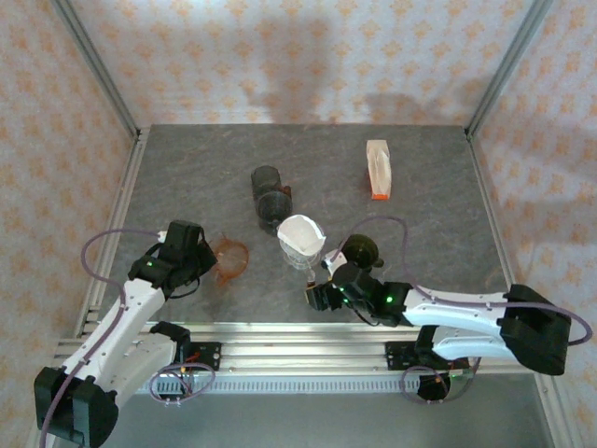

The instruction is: Place the coffee filter in the dripper

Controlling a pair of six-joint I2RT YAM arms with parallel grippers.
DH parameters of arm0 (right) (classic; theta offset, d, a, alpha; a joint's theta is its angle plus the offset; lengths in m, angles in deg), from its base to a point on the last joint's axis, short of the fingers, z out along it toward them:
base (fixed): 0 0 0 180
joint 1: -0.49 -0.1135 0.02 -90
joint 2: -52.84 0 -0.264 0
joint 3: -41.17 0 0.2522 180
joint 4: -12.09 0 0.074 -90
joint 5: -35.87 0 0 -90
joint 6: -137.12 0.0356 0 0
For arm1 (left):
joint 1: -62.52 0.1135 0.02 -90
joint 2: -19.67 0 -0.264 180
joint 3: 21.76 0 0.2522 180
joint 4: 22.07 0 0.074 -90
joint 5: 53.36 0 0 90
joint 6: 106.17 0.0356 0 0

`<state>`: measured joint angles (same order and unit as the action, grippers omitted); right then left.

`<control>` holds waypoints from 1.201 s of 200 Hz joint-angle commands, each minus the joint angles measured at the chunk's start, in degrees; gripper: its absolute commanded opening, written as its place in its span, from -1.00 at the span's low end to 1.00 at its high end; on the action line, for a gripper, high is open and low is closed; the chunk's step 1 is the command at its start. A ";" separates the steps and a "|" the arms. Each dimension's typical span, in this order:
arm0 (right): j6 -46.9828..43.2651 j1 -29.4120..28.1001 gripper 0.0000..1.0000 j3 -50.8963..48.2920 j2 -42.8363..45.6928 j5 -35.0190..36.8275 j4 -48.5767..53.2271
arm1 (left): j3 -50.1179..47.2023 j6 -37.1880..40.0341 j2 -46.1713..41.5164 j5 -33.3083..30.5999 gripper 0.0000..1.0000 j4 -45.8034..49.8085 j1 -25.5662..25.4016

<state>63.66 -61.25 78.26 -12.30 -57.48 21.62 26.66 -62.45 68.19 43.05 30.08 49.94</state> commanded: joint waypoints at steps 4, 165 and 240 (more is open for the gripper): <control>-3.49 -0.14 0.44 0.46 -2.36 3.37 -3.91 | 0.22 -0.56 -0.56 0.23 -1.00 0.91 0.44; -12.21 4.53 0.37 6.04 -12.29 4.74 -11.50 | -0.08 -0.48 -2.63 1.06 -1.00 3.33 0.39; -8.78 4.10 0.37 0.66 -13.57 8.17 -18.81 | 0.06 -0.96 -1.58 2.16 -1.00 1.73 0.45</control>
<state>53.82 -57.23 80.30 -24.59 -53.85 7.52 26.66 -62.67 66.70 44.17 32.90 49.94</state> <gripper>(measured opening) 0.689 0.050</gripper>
